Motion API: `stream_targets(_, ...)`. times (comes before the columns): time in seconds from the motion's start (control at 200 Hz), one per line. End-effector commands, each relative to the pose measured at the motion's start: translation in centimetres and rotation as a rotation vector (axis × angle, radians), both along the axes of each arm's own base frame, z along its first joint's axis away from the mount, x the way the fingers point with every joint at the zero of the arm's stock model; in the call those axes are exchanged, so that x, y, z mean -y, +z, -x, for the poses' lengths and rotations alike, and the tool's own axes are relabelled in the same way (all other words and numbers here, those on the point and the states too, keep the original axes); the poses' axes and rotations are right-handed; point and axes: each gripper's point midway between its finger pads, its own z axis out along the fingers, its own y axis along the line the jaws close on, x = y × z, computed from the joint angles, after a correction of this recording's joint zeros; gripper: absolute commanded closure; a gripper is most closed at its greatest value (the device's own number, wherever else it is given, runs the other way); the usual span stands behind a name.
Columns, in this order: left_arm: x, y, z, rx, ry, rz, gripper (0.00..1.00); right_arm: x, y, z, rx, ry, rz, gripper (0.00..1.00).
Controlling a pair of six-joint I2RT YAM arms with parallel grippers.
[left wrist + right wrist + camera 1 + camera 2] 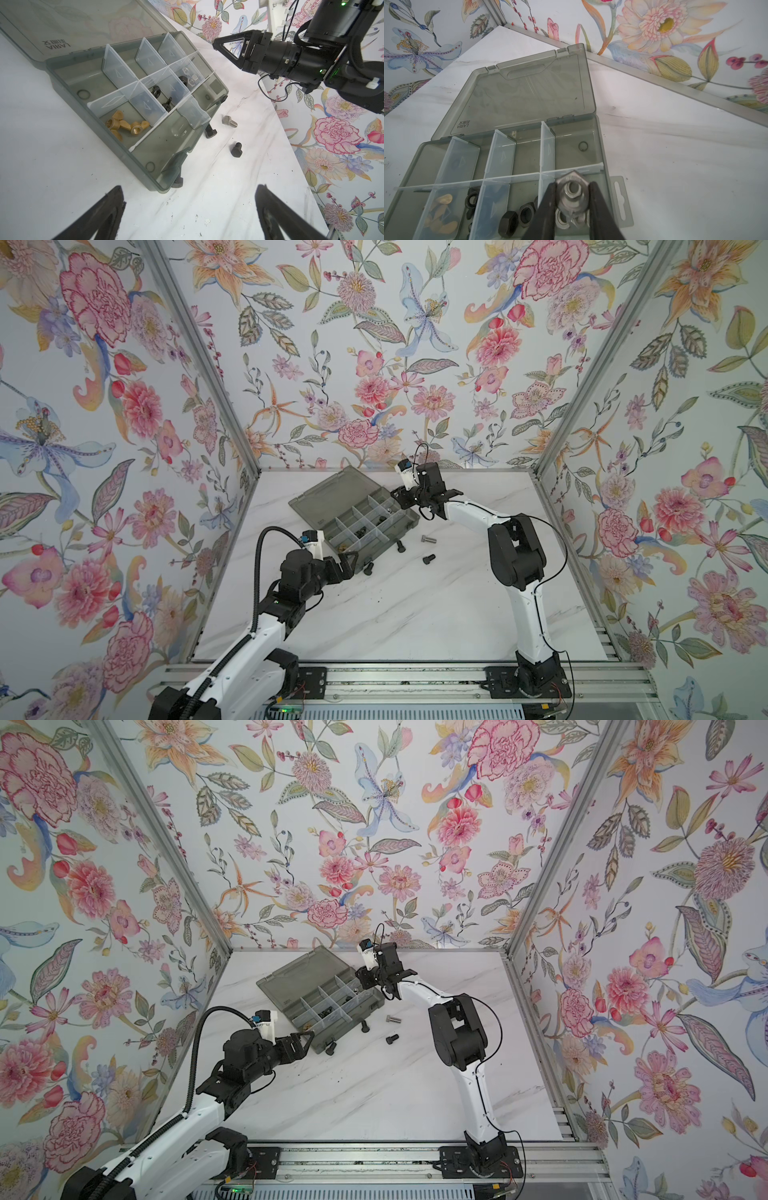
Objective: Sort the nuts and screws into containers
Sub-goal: 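Lift the silver hex nut and carry it over the silver-nut compartment, then open the right gripper to drop the silver hex nut into the compartment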
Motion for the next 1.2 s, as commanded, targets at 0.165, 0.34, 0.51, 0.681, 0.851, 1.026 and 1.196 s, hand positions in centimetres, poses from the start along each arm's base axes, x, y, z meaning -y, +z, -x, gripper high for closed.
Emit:
stream_targets(0.165,-0.4,-0.7,0.4,-0.012,0.001,-0.010,0.01,-0.8,-2.5,0.0,-0.048,-0.006,0.027,0.86)
stream_targets(0.34,-0.4,-0.7,0.4,-0.010,0.002,-0.005,0.01,-0.8,-3.4,0.5,-0.063,-0.004,0.043,0.81)
stream_targets(0.51,-0.3,-0.8,0.4,-0.011,-0.001,-0.003,0.01,-0.6,-3.6,0.6,-0.065,-0.009,0.053,0.68)
stream_targets(0.681,-0.3,-0.9,0.4,-0.011,0.002,-0.002,0.01,-0.3,-2.7,0.8,-0.052,-0.003,0.063,0.58)
stream_targets(0.851,-0.4,-1.1,0.5,-0.016,0.006,-0.005,0.01,0.3,-0.1,2.1,-0.020,0.011,0.053,0.53)
stream_targets(1.026,-0.4,-1.1,0.4,-0.020,0.006,-0.006,0.01,1.6,3.0,5.8,0.022,0.040,0.009,0.51)
stream_targets(1.196,-0.4,-1.3,0.3,-0.027,0.007,-0.009,0.01,3.6,4.1,10.2,0.021,0.048,-0.038,0.49)
